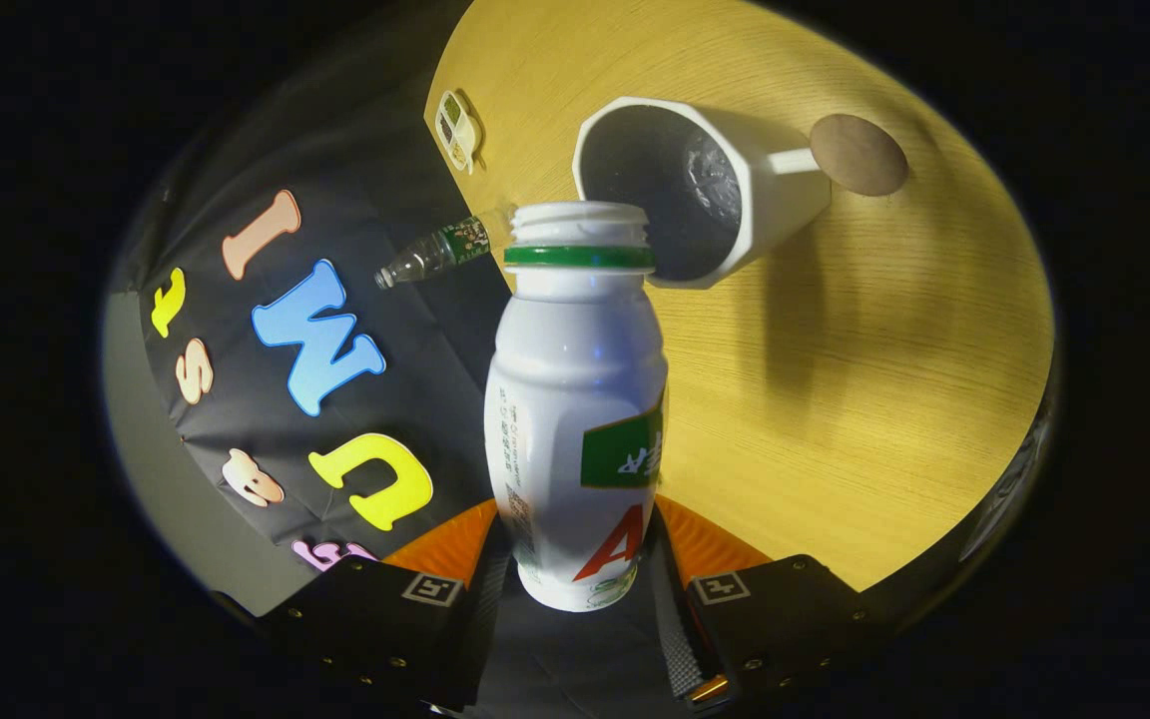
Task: Take the bottle from table, then pour the juice into the cup, finally place the bottle on the coaster
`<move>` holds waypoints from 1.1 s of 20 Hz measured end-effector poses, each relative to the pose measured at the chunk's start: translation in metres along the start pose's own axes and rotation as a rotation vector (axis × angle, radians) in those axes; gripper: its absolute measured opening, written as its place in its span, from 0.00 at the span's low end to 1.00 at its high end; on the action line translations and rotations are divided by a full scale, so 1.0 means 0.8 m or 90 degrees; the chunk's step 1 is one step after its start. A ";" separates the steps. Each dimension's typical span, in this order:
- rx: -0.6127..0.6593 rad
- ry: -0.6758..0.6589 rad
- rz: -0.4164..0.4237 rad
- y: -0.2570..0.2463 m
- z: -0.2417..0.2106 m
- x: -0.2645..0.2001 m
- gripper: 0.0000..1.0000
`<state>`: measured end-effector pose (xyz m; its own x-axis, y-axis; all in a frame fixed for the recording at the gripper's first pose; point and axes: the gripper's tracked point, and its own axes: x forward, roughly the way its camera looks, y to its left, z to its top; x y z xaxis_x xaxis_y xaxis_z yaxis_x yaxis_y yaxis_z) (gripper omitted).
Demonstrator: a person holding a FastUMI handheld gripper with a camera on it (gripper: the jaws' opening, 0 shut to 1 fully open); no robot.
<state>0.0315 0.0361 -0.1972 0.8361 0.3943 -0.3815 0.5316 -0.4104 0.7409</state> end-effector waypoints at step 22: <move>-0.304 -0.083 -0.061 -0.035 0.019 0.007 0.68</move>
<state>0.0233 0.0371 -0.2283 0.8128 0.2927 -0.5037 0.5112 0.0563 0.8576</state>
